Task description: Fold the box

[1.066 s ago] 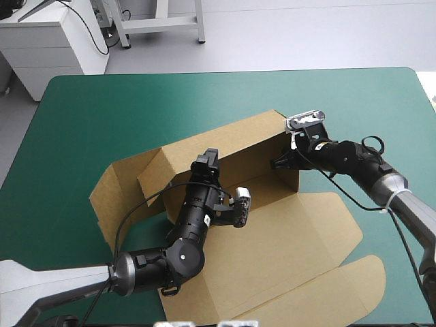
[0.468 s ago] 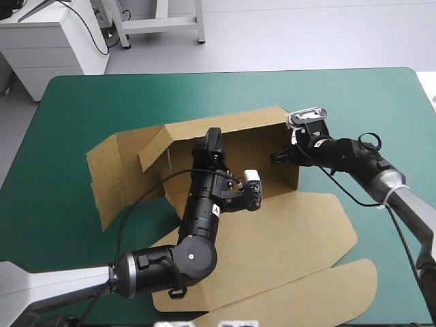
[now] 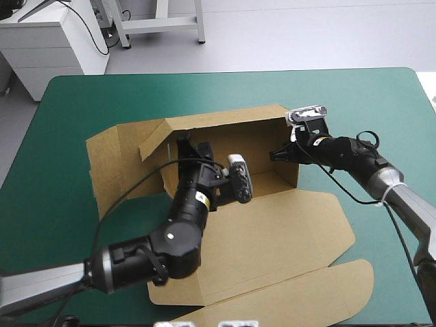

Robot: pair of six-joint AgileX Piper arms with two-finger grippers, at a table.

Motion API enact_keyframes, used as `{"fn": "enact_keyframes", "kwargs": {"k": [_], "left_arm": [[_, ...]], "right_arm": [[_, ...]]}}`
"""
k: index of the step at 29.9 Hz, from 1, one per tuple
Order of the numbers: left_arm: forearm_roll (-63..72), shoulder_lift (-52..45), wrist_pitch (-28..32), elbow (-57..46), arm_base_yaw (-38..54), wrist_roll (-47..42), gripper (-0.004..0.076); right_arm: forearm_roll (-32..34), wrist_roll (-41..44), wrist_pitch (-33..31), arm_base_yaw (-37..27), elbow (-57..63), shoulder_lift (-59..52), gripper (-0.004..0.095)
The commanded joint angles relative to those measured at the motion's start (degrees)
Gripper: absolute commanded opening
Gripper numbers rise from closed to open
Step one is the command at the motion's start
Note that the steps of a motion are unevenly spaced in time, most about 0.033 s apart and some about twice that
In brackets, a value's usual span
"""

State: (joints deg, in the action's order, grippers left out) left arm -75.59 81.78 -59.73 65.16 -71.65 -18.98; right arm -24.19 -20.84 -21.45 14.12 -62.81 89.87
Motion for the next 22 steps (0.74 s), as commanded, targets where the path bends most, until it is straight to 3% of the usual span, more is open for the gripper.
{"fn": "enact_keyframes", "kwargs": {"k": [1, 8, 17, 22], "left_arm": [[11.5, -5.8, 2.8, 7.2, 5.9, 7.9, 0.0], [44.4, -11.5, 4.7, 17.6, 28.7, 28.2, 0.0], [85.2, -13.6, 4.7, 18.3, 63.1, 51.8, 0.0], [105.0, -12.9, 3.9, 18.0, 83.6, 60.2, -0.0008]], "right_arm": [[3.0, -0.4, 0.4, -0.7, -0.7, -0.4, -0.0018], [3.8, 0.5, -0.1, -0.7, -0.7, -0.4, -0.0018], [3.9, 2.5, -0.8, -0.7, -0.7, -0.4, -0.0018], [6.6, 3.8, -2.5, -0.7, -0.7, -0.4, -0.0018]]}}
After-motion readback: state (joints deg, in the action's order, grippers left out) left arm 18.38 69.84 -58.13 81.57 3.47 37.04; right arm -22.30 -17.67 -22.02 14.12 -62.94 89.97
